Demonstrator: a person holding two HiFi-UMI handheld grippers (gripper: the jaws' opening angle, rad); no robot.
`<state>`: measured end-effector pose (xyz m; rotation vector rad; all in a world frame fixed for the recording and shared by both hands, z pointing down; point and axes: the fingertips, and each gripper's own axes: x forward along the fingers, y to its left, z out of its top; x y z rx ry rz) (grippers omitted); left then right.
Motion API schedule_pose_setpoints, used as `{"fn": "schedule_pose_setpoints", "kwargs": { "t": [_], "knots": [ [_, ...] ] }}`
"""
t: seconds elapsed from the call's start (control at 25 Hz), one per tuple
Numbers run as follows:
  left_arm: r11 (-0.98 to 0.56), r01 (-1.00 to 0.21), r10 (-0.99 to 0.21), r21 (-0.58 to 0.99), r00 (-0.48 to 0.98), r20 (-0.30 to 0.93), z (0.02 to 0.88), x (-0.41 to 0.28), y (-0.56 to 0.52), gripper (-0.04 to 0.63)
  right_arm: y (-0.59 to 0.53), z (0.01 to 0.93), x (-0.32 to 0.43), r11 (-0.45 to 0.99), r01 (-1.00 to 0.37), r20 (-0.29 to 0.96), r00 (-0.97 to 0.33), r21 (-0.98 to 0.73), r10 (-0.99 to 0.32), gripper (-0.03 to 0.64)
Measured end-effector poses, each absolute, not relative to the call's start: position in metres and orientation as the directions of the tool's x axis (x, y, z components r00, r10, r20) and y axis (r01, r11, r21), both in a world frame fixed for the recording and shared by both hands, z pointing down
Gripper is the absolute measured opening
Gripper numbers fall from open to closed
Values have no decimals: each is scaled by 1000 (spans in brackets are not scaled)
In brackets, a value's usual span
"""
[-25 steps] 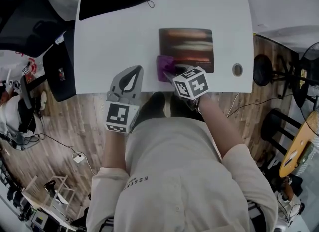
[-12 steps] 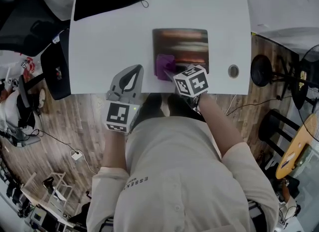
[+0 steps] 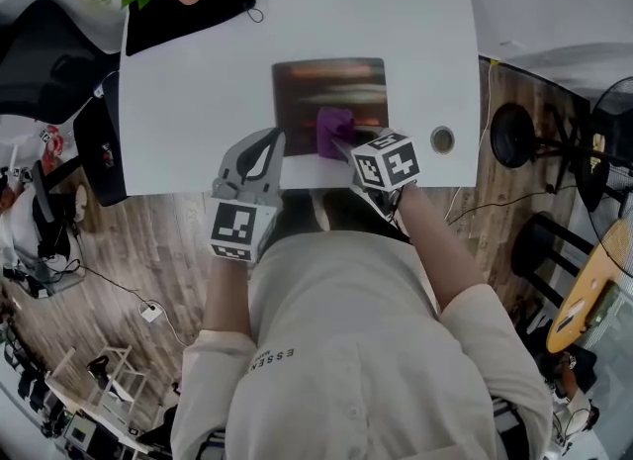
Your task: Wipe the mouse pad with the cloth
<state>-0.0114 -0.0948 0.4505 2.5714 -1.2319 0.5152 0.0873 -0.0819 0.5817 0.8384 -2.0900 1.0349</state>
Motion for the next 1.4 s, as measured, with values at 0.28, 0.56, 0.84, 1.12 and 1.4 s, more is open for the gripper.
{"fn": "schedule_pose_setpoints", "kwargs": {
  "t": [0.28, 0.56, 0.84, 1.12, 1.4],
  "knots": [
    [-634, -771, -689, 62, 599, 409, 450, 28, -95, 2, -83, 583, 138, 448, -792, 774, -566, -414, -284, 91],
    [-638, -768, -691, 56, 603, 398, 449, 55, -88, 2, -79, 583, 187, 400, -827, 782, -531, -395, -326, 91],
    [-631, -774, -702, 45, 595, 392, 448, 73, -75, 2, -71, 586, 225, 361, -851, 790, -502, -380, -352, 91],
    [-636, -771, -709, 19, 594, 379, 438, 83, -66, 2, -72, 568, 248, 362, -872, 767, -470, -328, -438, 91],
    [-634, -772, -734, -38, 585, 345, 409, 67, -80, 2, -97, 506, 222, 434, -849, 648, -515, -300, -561, 91]
  ]
}}
